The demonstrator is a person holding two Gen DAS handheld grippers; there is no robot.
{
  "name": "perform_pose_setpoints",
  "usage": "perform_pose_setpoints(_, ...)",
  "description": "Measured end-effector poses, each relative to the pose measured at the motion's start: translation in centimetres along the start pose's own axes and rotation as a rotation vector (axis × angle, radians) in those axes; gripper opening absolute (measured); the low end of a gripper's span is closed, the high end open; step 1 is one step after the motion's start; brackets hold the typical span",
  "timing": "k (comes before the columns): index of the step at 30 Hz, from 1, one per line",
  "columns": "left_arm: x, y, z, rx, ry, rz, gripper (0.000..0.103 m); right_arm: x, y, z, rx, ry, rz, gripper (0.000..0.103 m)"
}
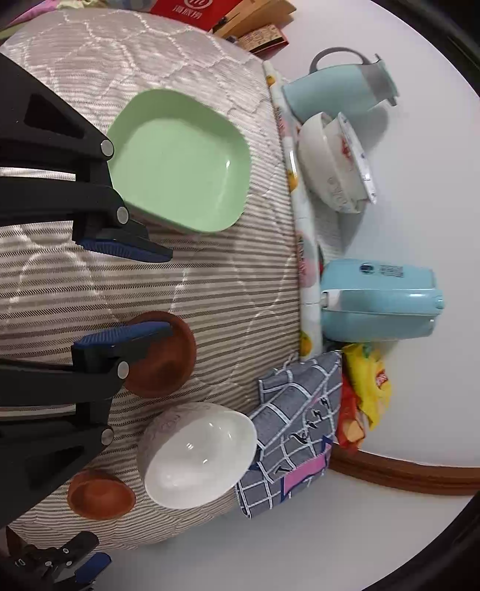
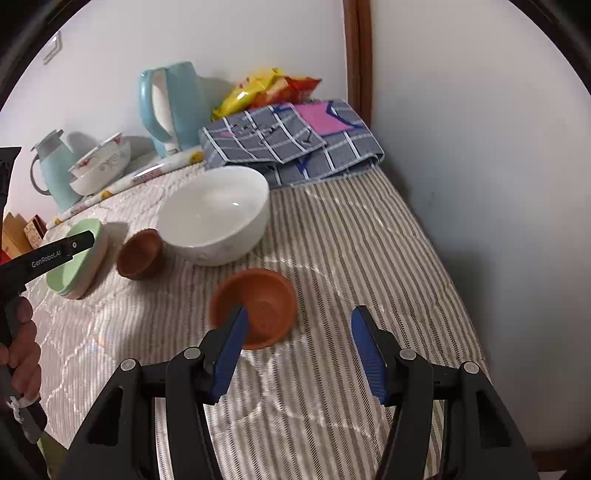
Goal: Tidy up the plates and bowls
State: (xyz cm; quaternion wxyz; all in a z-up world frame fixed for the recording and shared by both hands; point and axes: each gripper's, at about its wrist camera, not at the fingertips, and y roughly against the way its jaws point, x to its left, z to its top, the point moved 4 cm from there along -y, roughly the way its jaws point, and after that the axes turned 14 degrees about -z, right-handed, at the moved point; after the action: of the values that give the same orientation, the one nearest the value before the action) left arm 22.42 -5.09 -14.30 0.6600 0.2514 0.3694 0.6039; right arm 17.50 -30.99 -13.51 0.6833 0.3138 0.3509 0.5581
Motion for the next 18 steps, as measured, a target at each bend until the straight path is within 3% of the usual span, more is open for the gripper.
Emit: perform_pose_setpoints(18, 0.2, -5.4, -0.6, 0.087, 0.044, -0.023, 0.032, 0.9, -4.6, -0.2, 0.068, 0.008, 0.033, 0.052)
